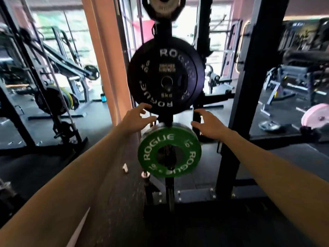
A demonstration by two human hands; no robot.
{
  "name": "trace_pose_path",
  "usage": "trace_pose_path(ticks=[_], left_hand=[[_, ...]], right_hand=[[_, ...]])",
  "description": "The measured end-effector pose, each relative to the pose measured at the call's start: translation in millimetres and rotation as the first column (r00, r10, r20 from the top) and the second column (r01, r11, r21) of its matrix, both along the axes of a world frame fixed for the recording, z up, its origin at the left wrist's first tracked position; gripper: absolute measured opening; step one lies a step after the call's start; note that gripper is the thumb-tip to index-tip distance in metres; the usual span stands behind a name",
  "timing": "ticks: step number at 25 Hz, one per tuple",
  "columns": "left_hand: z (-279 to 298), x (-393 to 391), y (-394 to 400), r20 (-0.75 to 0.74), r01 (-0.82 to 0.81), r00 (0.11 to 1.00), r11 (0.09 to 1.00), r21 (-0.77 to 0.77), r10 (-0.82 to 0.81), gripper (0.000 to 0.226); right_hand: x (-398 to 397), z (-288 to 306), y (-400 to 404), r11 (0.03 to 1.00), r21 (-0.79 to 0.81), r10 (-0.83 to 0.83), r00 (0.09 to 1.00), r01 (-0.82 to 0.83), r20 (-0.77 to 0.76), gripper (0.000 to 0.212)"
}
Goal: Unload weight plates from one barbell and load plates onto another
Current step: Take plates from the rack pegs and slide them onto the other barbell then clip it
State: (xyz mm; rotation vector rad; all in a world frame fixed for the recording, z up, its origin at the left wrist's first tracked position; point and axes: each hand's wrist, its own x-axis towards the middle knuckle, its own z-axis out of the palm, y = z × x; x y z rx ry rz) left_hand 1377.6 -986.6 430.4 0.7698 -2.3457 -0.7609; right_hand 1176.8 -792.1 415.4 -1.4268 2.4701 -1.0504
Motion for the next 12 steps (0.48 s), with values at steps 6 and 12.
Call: trace_pose_path(ticks=[6,12], left_hand=[[116.0,1.5,4.5,-0.106,0.007,0.994,0.985,-0.173,-0.025,0.05],[214.6,0.3,31.2,-0.215,-0.02,0.975,0.946,-0.323,-0.053,0.046]], right_hand=[[2.1,115.3,4.8,0.986,-0.16,0.026,0.987,-0.052,-0.158,0.058],[7.2,211.8,27.8,0.958,-0.274,0.001,0.956,-0.085,-0.294,0.056]])
